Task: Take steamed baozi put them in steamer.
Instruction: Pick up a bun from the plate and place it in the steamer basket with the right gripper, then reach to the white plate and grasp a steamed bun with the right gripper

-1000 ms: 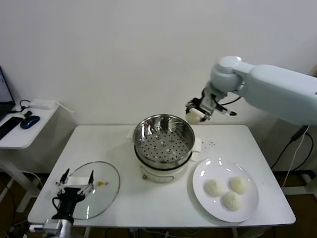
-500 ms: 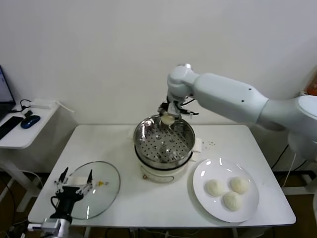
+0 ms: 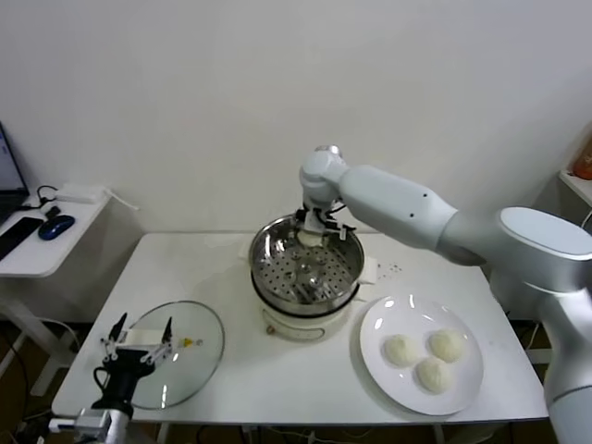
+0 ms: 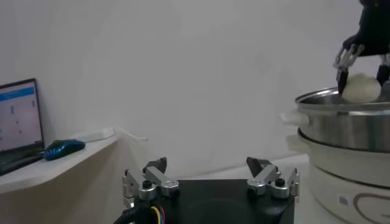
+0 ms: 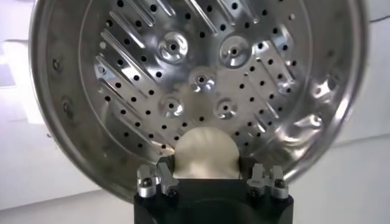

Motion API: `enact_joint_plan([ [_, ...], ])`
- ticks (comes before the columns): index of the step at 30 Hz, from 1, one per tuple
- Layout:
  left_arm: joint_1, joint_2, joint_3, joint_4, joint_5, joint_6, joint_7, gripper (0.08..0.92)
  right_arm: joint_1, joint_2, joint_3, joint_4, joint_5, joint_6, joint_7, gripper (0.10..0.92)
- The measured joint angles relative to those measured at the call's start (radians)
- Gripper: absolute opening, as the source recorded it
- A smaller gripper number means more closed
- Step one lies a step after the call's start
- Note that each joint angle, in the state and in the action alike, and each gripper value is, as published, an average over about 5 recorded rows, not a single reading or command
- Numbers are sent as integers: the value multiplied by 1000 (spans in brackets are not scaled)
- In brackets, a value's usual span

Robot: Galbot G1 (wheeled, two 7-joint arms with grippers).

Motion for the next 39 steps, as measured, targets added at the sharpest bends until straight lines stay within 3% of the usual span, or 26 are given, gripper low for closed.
enact_joint_plan([
  [14,-2,-1,1,-4,-2,3,-1,823,-62,40,36,-66,-62,20,4,698],
  [22,0,-2,2,-2,-4,3,-1,823,-79,46,46,-79,-80,26,14,807],
  [27,1,-2,2,-2,-6,3,0,823,-73,45,52,-78,-76,35,13,822],
  [33,0,-4,2,-2,-6,5,0,823,-38,23,38,-47,-26,33,-4,823],
  [39,-4,-5,3,-4,-6,8,0,823,47,-44,-26,40,121,-7,-36,823],
])
